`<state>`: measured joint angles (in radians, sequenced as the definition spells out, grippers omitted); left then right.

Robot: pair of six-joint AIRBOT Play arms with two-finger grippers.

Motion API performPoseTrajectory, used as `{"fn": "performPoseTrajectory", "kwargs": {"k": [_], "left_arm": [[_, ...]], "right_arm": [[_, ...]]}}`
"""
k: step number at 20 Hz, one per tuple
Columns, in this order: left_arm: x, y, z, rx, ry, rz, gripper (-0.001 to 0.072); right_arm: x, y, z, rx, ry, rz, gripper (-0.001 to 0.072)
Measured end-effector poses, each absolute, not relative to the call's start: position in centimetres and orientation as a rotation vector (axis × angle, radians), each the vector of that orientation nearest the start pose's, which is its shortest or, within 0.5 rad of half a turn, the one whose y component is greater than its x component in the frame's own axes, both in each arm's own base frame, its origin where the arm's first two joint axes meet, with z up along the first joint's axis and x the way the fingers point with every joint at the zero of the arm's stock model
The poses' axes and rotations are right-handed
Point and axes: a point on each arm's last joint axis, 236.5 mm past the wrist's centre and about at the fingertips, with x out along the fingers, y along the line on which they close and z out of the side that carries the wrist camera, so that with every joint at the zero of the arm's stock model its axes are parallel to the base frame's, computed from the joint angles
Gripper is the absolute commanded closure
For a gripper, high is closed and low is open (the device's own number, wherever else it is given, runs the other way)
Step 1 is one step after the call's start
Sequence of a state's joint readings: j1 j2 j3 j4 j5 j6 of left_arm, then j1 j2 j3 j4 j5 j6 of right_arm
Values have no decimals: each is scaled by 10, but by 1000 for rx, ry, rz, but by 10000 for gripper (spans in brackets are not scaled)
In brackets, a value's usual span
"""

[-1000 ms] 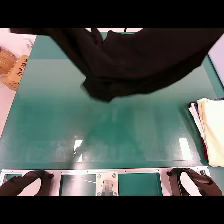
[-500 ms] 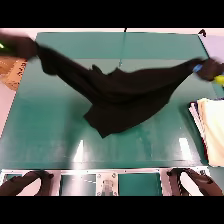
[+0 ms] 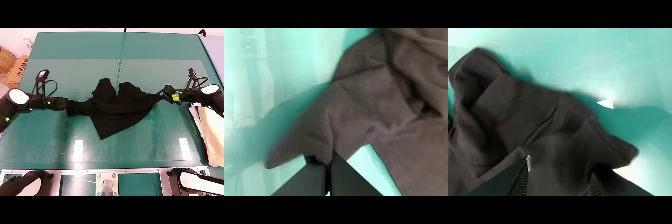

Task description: Fold the shirts.

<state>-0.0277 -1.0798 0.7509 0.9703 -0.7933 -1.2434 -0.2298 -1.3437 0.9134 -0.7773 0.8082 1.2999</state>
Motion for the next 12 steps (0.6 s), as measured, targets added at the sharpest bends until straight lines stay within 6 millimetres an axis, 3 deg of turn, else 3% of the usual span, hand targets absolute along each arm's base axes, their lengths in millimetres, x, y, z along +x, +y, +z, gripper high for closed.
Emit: {"fn": "performPoseTrajectory", "kwargs": {"k": [3,6,8,10,12], "left_arm": [[357,-102,-18,-318,1025,-318,684],[358,-100,-21,-312,1017,-312,684],[358,-99,-21,-304,1012,-313,684],[359,-99,-22,-298,1008,-314,684],[359,-99,-22,-291,1008,-317,684]], "right_arm": [[419,11,-18,729,1072,135,290],[389,11,-14,767,1163,164,285],[358,26,-29,797,1255,177,216],[329,51,-54,825,1345,190,211],[313,77,-76,845,1379,188,210]]}}
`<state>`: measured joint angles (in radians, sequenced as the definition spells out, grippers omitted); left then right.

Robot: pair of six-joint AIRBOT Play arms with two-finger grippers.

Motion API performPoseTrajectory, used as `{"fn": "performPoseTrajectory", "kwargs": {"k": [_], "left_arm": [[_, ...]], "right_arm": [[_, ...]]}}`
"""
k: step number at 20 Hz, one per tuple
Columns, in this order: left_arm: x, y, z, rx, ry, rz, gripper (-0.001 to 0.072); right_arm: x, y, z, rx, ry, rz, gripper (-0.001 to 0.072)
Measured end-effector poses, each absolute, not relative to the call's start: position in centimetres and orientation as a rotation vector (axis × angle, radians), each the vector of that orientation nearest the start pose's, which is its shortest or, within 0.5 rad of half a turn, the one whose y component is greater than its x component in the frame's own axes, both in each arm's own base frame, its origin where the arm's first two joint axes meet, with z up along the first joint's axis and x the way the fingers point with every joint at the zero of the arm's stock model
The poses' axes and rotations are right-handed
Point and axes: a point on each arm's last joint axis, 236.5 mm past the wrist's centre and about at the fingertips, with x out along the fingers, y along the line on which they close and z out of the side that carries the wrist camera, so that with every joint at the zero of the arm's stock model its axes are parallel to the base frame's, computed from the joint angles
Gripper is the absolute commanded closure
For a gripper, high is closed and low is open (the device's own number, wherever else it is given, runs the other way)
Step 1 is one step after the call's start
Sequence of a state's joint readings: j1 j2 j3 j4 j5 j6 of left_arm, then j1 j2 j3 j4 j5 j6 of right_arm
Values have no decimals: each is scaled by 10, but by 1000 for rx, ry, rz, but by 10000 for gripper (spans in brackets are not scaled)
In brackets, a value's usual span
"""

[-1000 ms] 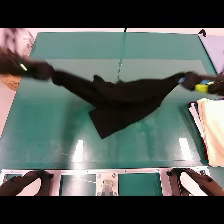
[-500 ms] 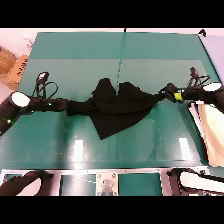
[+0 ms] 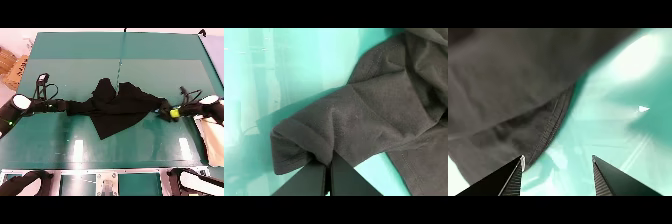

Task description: Fold the shirts.

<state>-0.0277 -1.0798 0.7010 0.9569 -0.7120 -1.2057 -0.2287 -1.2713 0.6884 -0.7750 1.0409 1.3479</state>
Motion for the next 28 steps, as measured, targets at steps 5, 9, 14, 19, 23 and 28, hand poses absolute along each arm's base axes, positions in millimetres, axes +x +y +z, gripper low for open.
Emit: {"fn": "performPoseTrajectory", "kwargs": {"k": [5,9,14,19,23,28], "left_arm": [[357,-99,-23,-284,1012,-324,684],[357,-99,-23,-282,1013,-325,684],[367,-98,4,-215,982,-355,684],[397,-105,125,-117,787,-430,684],[398,-109,284,-28,476,-464,684],[320,-110,484,78,29,-472,684]], "right_arm": [[301,142,-102,858,1407,230,216],[291,178,-111,826,1439,280,692],[322,179,-57,787,1334,406,692],[379,132,132,723,939,537,692],[363,97,310,550,552,561,693],[285,97,476,305,144,548,693]]}}
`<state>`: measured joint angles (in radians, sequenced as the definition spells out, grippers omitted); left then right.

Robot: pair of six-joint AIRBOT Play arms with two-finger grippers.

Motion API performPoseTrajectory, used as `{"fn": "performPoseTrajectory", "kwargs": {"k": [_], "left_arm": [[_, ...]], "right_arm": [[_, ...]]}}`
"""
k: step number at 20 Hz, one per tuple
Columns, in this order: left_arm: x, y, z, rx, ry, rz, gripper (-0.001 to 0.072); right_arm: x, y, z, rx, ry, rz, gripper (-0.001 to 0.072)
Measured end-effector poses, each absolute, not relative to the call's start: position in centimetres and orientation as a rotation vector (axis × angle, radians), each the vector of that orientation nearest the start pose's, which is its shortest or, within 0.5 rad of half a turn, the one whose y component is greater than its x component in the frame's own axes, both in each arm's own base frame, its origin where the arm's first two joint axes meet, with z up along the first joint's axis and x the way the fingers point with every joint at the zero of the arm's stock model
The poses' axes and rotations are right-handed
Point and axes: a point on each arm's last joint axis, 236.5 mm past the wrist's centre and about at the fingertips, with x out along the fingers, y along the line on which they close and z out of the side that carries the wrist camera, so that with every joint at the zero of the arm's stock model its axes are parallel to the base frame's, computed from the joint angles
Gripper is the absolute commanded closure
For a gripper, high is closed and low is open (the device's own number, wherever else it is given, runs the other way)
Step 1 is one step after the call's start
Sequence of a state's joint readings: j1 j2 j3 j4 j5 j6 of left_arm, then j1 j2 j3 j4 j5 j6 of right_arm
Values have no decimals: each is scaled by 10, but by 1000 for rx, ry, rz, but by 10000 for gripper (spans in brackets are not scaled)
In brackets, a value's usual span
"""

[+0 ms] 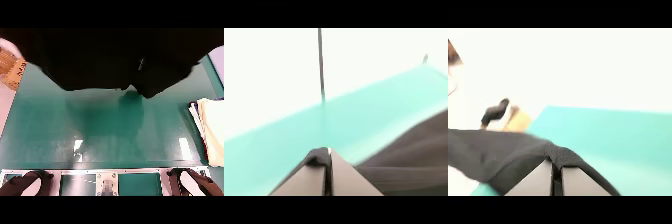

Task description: Fold the shirts.

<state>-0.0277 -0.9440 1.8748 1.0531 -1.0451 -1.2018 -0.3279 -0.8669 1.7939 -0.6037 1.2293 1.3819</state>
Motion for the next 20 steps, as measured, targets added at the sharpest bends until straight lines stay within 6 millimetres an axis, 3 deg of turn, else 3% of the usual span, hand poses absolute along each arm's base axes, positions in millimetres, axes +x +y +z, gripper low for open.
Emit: {"fn": "performPoseTrajectory", "kwargs": {"k": [2,5,8,11,13,15,17,20], "left_arm": [[280,-109,535,110,-107,-467,684],[240,-108,571,144,-219,-458,684],[240,-105,566,166,-205,-444,684],[269,-105,534,156,-110,-444,684],[299,-105,501,140,-15,-447,684],[336,-107,457,112,105,-462,684],[376,-112,406,70,229,-482,684],[435,-124,319,-20,420,-530,684]], "right_arm": [[256,100,517,234,18,525,692],[228,102,550,176,-99,494,692],[221,99,559,155,-135,466,692],[237,89,546,173,-97,437,692],[261,79,519,208,-26,419,692],[295,65,477,258,78,400,692],[335,48,421,324,200,372,692],[393,23,317,429,387,319,692]]}}
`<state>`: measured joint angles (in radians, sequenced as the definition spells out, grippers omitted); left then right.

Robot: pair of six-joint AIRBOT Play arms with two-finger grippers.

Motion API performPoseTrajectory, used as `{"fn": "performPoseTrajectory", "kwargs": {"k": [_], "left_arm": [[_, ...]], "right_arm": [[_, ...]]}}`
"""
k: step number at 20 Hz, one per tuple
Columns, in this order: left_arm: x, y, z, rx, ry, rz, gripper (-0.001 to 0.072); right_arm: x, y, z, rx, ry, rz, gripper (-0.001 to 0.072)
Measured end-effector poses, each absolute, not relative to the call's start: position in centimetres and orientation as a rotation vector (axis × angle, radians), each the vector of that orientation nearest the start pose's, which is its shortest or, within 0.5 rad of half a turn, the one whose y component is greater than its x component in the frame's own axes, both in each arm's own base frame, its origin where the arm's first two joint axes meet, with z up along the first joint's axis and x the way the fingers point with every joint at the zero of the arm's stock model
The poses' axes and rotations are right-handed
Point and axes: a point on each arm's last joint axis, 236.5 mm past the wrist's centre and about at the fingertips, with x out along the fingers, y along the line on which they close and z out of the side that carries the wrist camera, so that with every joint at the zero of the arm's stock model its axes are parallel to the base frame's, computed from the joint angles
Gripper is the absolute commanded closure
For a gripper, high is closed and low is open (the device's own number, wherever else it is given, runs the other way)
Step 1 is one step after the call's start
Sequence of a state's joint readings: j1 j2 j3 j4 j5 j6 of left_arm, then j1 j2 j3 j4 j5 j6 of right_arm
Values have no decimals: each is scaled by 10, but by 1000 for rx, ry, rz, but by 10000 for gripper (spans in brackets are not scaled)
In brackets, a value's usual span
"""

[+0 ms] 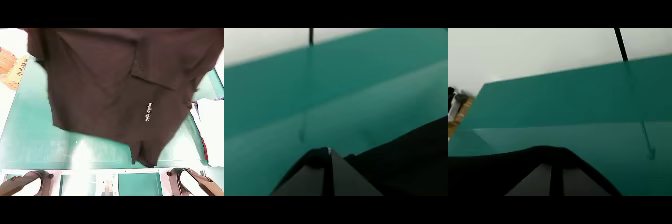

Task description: Fold the shirts.

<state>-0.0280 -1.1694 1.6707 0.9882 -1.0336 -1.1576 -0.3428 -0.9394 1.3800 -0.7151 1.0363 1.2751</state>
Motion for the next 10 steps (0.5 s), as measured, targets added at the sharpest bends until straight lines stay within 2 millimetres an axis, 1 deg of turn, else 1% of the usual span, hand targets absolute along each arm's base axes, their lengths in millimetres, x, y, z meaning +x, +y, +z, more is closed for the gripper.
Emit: {"fn": "performPoseTrajectory", "kwargs": {"k": [1,2,3,5,6,7,8,9,10], "left_arm": [[453,-129,288,-56,480,-548,684],[472,-135,254,-99,545,-564,684],[489,-139,220,-143,608,-574,684],[516,-147,158,-234,712,-583,684],[525,-150,130,-272,760,-585,683],[532,-154,105,-313,801,-587,681],[536,-156,86,-343,833,-586,473],[538,-157,69,-366,865,-585,145],[539,-158,59,-383,886,-586,37]], "right_arm": [[411,15,281,463,446,298,692],[428,8,241,494,511,275,692],[443,3,209,523,562,261,692],[468,-2,138,589,678,240,691],[477,-3,108,621,725,231,690],[483,-3,82,653,768,224,585],[487,-3,54,680,816,216,427],[489,-3,32,701,854,208,351],[489,-5,16,724,882,199,346]]}}
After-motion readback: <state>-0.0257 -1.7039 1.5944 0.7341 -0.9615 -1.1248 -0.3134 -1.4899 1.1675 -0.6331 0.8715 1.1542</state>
